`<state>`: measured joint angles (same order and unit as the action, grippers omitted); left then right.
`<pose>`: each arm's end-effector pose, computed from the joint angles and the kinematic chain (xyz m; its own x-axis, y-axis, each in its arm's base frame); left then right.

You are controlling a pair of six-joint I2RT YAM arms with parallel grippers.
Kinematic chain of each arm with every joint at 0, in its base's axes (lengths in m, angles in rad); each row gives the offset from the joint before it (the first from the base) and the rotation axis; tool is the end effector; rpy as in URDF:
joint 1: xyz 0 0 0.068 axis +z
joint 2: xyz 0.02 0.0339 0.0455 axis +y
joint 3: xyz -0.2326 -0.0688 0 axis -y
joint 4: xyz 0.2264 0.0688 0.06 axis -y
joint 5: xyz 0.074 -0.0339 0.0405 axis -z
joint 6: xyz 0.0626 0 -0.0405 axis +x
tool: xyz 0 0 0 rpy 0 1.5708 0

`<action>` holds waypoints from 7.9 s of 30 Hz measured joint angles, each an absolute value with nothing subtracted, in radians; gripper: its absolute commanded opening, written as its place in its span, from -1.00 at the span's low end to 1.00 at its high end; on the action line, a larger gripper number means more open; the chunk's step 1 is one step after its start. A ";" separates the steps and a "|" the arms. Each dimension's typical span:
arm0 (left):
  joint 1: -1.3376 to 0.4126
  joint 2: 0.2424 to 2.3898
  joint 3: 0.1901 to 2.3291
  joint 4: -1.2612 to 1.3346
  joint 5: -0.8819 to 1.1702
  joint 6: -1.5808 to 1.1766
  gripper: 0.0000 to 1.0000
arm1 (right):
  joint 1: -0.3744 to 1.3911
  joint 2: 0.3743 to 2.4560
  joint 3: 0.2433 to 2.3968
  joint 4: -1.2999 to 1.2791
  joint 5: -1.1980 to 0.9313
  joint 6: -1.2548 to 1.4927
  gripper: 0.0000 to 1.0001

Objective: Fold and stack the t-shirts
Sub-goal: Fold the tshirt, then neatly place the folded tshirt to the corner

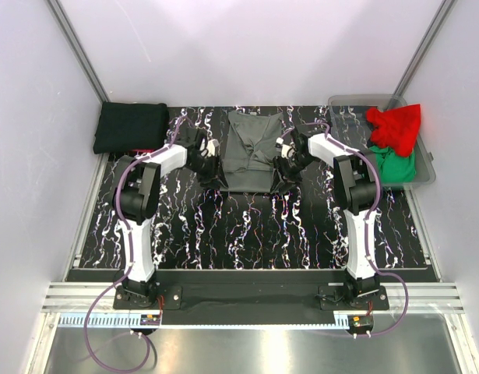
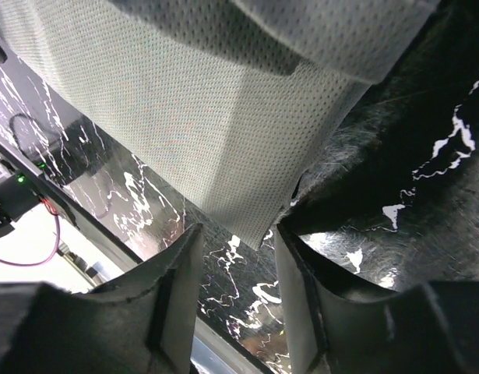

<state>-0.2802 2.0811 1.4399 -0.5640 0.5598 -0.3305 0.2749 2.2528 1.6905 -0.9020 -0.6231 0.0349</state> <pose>0.3717 -0.1416 0.1105 -0.9842 -0.0029 -0.1772 0.1030 0.8044 -0.5851 0.3784 0.1447 0.1000 -0.9662 -0.2431 -0.0860 -0.2466 0.7737 0.5836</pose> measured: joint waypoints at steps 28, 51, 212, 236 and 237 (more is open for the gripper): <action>-0.307 1.805 1.517 -0.554 0.640 -0.329 -1.00 | 0.208 1.792 1.619 -0.907 -0.614 -0.030 -0.99; -0.353 1.821 1.531 -0.582 0.596 -0.315 -1.00 | 0.208 1.836 1.593 -0.934 -0.584 -0.051 -0.99; 0.112 2.447 2.394 -0.677 -0.381 0.741 -1.00 | 0.089 2.093 1.921 -0.876 -0.478 -0.215 0.03; 0.178 2.524 2.384 -0.555 -0.442 0.791 -0.20 | 0.195 2.093 1.914 -0.876 -0.427 -0.260 0.03; 0.178 2.528 2.384 -0.550 -0.447 0.794 0.19 | 0.196 2.093 1.914 -0.876 -0.427 -0.262 0.03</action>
